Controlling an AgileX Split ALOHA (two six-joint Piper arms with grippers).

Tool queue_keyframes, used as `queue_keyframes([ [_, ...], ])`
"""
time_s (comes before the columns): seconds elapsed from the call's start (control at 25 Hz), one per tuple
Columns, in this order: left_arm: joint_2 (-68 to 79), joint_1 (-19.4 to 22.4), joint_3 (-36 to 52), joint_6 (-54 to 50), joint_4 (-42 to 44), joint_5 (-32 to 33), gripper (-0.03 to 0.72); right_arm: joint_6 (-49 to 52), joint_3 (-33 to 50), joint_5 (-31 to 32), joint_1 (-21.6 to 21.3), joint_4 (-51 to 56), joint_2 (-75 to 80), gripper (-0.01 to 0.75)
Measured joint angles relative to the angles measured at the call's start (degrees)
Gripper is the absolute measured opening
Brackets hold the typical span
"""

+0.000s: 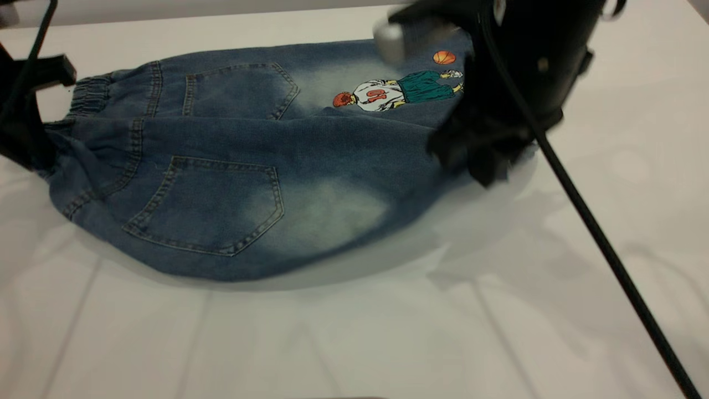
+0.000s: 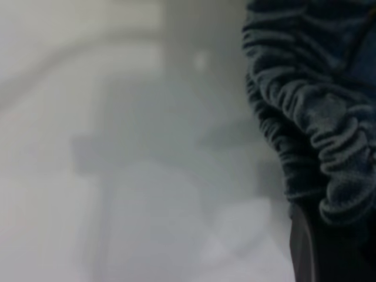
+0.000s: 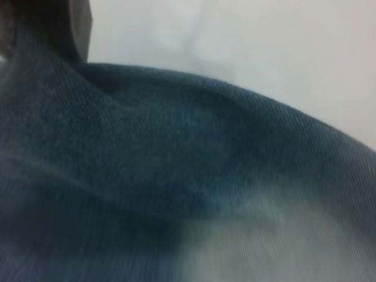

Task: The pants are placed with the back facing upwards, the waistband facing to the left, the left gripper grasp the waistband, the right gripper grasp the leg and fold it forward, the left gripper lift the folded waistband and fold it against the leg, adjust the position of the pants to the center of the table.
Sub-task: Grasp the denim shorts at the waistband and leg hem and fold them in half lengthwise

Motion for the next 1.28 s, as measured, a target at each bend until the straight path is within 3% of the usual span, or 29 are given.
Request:
queue_keyframes([
  [0.4, -2.9, 0.0, -3.5, 0.0, -4.0, 0.1, 0.062, 0.0, -3.3, -2.2, -3.1, 3.4, -0.7, 0.039],
  [0.72, -2.9, 0.0, -3.6, 0.1, -12.4, -4.8, 0.062, -0.8, -3.3, -7.8, -13.1, 10.7, -0.7, 0.039],
  [0.96, -2.9, 0.0, -3.6, 0.0, -22.6, -8.4, 0.064, -8.7, -3.3, -10.1, -19.2, 21.3, -0.7, 0.039],
  [1.28, -2.9, 0.0, -3.6, 0.1, -35.5, -12.5, 0.065, -21.3, -3.3, -15.7, -20.0, 35.2, -0.7, 0.039],
])
